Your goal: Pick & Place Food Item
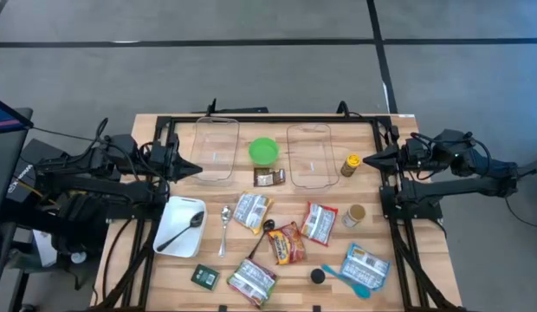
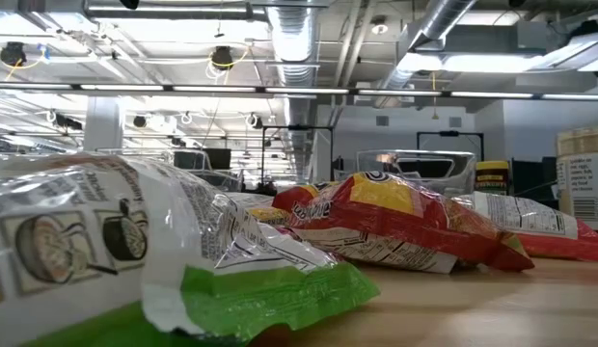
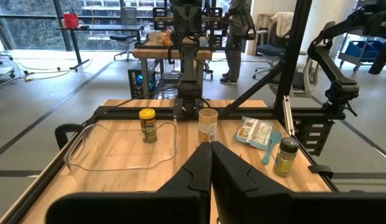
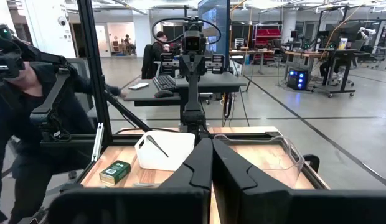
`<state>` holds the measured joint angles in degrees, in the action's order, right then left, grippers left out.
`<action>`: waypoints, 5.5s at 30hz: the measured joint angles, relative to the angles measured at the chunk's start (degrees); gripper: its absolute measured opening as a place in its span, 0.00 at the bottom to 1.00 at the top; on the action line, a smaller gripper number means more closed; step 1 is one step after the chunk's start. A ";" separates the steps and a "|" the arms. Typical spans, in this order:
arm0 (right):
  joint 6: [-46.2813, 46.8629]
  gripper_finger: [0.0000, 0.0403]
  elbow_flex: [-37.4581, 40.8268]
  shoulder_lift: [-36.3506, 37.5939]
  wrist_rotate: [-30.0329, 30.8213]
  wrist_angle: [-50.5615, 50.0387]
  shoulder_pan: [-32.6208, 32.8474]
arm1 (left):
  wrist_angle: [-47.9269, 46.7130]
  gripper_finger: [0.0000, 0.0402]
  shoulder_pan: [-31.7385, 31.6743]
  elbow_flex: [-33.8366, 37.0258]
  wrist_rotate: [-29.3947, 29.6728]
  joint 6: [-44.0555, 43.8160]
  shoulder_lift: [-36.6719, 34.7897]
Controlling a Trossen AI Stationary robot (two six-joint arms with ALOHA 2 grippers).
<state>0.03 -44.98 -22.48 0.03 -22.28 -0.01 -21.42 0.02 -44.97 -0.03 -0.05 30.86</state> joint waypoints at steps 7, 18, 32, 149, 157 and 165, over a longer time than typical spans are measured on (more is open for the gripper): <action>-0.01 0.00 0.00 0.01 0.00 0.00 -0.02 | 0.00 0.00 0.01 0.00 0.00 0.00 0.00; 0.00 0.00 0.00 0.01 0.00 0.00 -0.02 | 0.01 0.00 0.01 -0.02 -0.02 0.01 0.00; 0.00 0.00 0.00 0.01 0.00 0.00 -0.01 | 0.00 0.00 0.01 0.00 0.00 0.01 0.00; 9.45 0.00 -4.18 -0.75 15.57 1.41 -0.11 | 30.44 0.00 0.00 -0.02 0.00 1.26 2.12; 12.74 0.00 -15.05 -7.62 31.97 -16.39 -0.13 | 30.45 0.00 0.01 -0.02 0.00 1.28 5.94; 19.14 0.00 -21.46 -17.77 35.08 -29.44 -1.84 | 29.41 0.00 0.01 -0.02 0.00 1.30 9.25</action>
<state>19.17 -66.44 -40.25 35.11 -51.72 -1.85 7.99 0.03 -44.99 -0.03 1.26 40.11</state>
